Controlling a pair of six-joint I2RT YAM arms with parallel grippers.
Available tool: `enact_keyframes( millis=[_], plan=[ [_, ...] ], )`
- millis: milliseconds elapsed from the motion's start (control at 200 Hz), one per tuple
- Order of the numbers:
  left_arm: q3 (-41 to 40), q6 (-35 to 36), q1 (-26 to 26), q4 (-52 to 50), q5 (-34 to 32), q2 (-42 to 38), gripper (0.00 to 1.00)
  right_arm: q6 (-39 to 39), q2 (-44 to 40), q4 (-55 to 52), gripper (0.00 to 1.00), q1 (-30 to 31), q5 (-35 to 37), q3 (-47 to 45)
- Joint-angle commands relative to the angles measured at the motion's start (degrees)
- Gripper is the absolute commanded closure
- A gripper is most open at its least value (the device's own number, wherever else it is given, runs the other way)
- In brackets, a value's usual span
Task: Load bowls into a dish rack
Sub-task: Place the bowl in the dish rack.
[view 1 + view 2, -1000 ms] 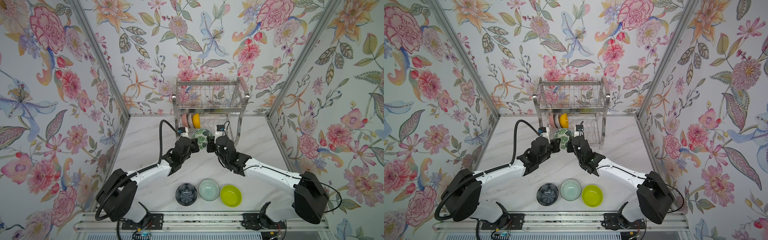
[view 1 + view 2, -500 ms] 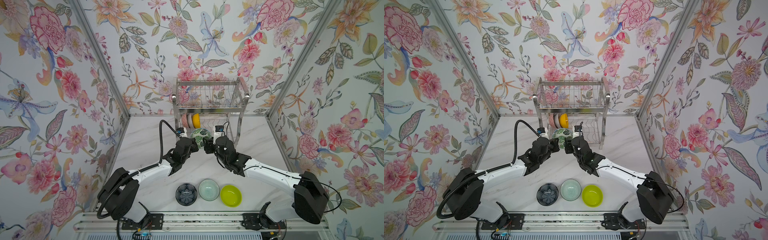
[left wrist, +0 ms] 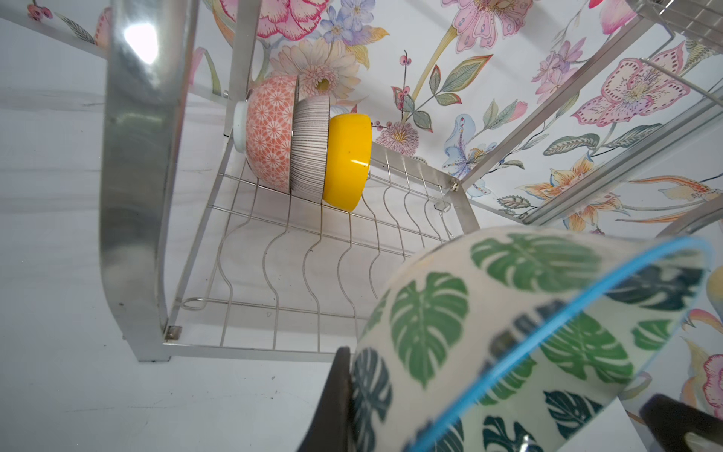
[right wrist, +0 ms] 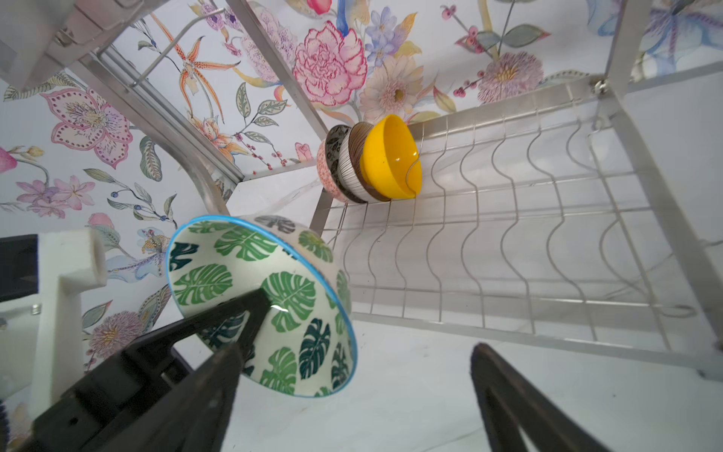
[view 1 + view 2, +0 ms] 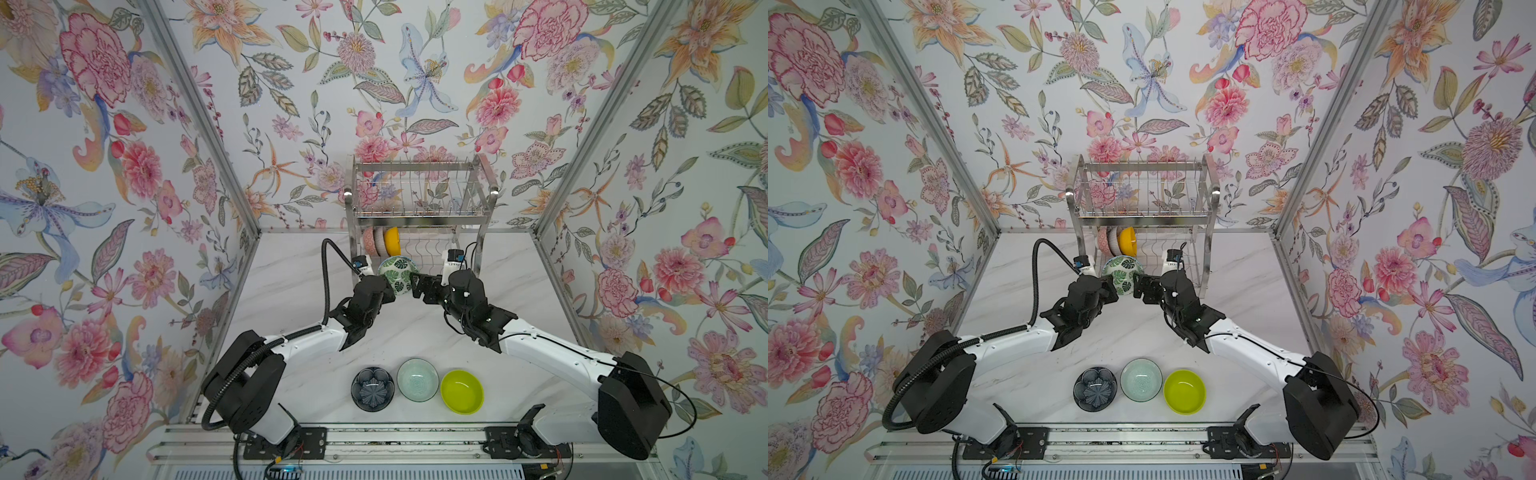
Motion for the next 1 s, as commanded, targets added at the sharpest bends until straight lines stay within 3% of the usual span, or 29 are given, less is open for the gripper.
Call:
enact_keyframes(
  millis=[0,180,460,596,711,996],
  plan=[
    [2.1,4.34,0.2,4.99,-5.89,0.26,1.0,5.55,-3.67,1.21,0.02,-2.85,-5.06,-2.16],
    [2.62,12.03,-0.99,9.08,-13.33,4.72,1.0,15.16,-8.09,-1.17,0.01,-7.62,-8.24,-3.5],
    [4.82,26.99,-4.25,17.92,-20.8,10.85,1.0,38.48,-11.01,3.9,0.02,-14.55,-15.24,-6.32],
    [6.31,34.82,-6.69,21.87,-24.34,13.51,1.0,50.77,-9.55,11.07,0.01,-15.05,-17.64,-8.73],
    [6.67,36.24,-7.4,23.33,-24.37,14.67,1.0,59.42,-7.47,17.84,0.02,-14.81,-18.89,-10.97],
    [6.32,40.78,-8.91,27.63,-24.17,16.29,1.0,69.32,-1.74,26.79,0.04,-11.98,-17.74,-12.43]
  ],
)
